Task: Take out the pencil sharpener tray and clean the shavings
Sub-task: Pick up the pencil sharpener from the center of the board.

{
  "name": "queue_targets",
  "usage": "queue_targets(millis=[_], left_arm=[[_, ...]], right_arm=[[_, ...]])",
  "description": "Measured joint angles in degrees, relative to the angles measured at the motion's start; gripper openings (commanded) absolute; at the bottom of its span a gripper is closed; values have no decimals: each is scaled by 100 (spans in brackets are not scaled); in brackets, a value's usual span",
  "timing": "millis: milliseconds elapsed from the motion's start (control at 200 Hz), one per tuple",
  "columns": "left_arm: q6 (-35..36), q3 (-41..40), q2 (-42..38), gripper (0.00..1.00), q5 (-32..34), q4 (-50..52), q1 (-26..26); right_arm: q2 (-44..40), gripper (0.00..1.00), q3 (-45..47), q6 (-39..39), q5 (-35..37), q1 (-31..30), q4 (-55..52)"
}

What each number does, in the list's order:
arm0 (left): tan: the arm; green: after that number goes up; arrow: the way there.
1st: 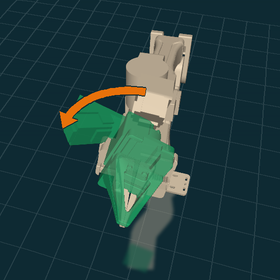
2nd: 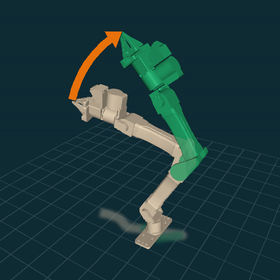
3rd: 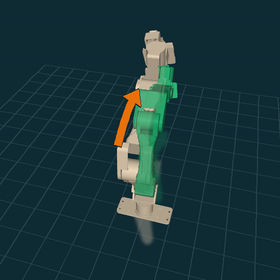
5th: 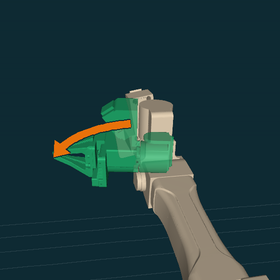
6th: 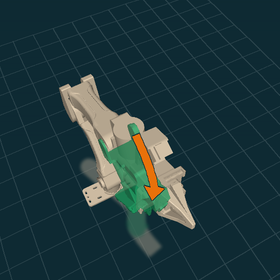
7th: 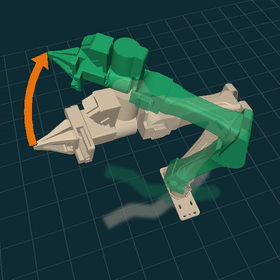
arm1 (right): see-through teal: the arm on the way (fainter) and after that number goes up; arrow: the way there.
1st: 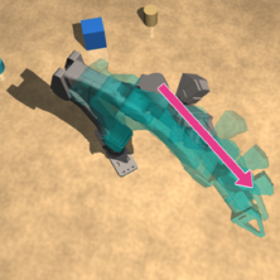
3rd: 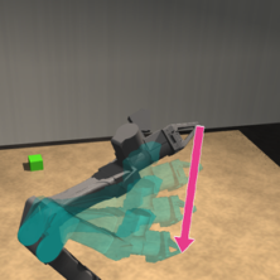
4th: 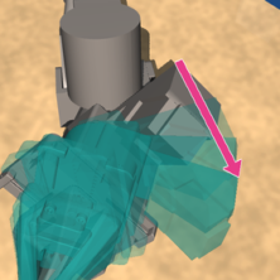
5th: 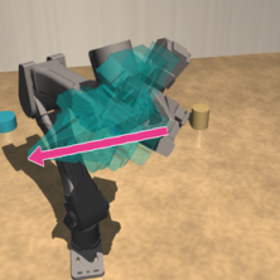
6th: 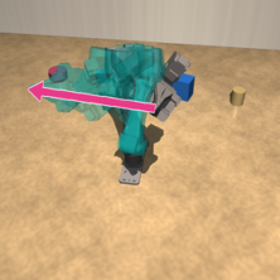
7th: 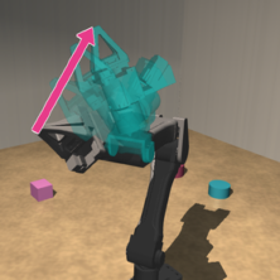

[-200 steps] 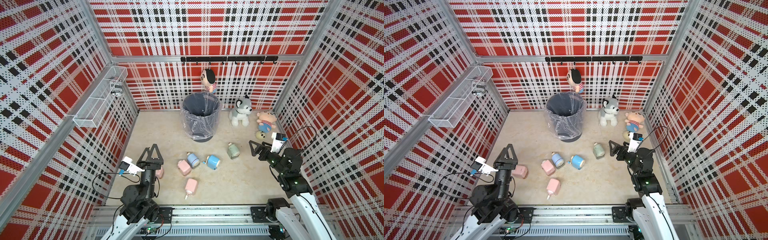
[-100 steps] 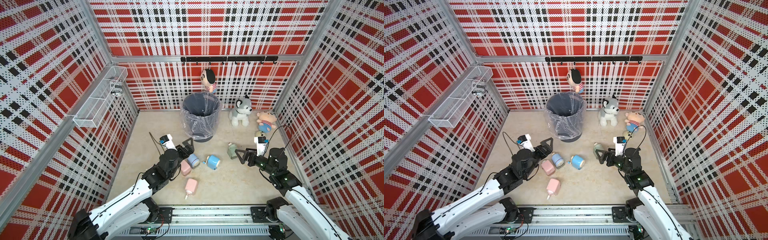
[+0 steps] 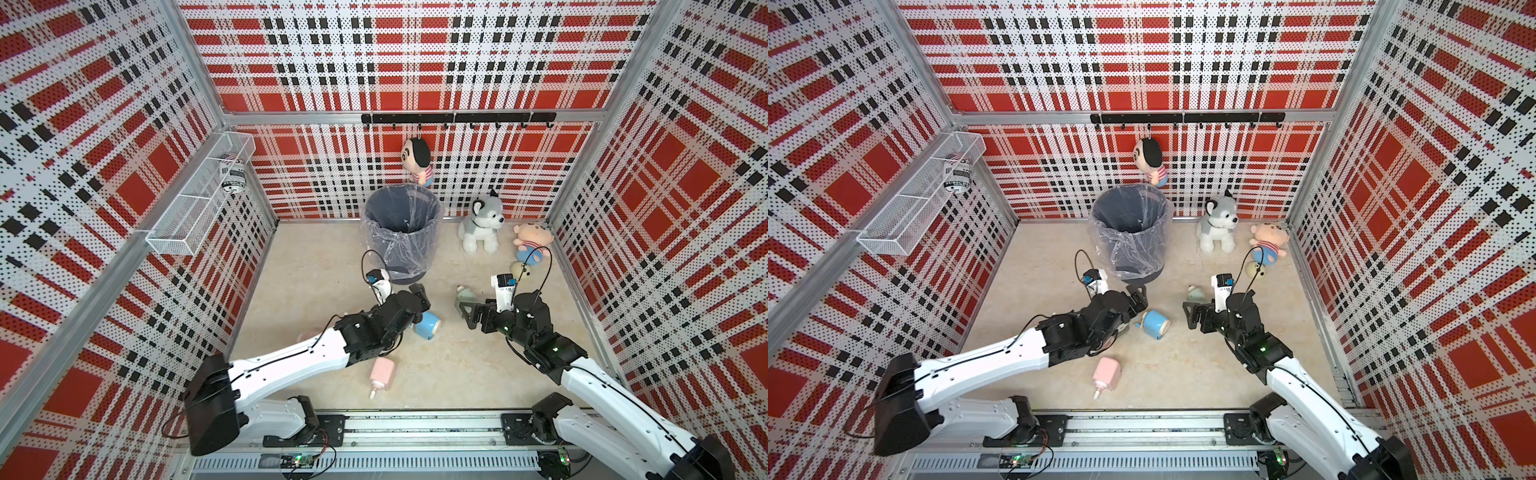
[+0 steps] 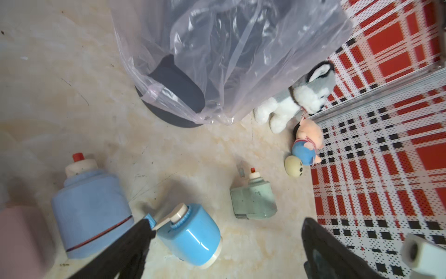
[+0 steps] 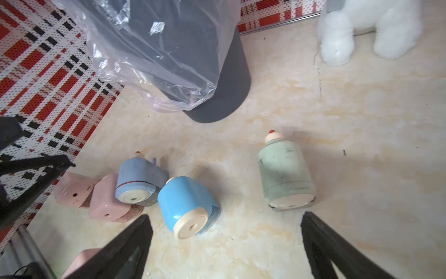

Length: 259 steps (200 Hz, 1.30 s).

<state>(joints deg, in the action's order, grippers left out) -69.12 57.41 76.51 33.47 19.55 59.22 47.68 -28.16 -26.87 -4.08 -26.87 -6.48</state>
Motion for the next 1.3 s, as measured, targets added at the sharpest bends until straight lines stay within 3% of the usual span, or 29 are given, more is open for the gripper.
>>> queue_targets(millis=[225,531,852,1298], left_arm=[[-1027,1021,1047,98,-111,1106,170],[-1797,2020,2227,100,-680,1921,15],[-1912,2354,3134,96,-1231,2229,-313],[-1919,2363,3381,87,-1427,2299,-354]], right_arm=[[-197,100,363,7,599,0,44],[-492,100,640,7,839,0,120],[-634,100,671,4,909,0,188],[-463,100,671,0,901,0,229]])
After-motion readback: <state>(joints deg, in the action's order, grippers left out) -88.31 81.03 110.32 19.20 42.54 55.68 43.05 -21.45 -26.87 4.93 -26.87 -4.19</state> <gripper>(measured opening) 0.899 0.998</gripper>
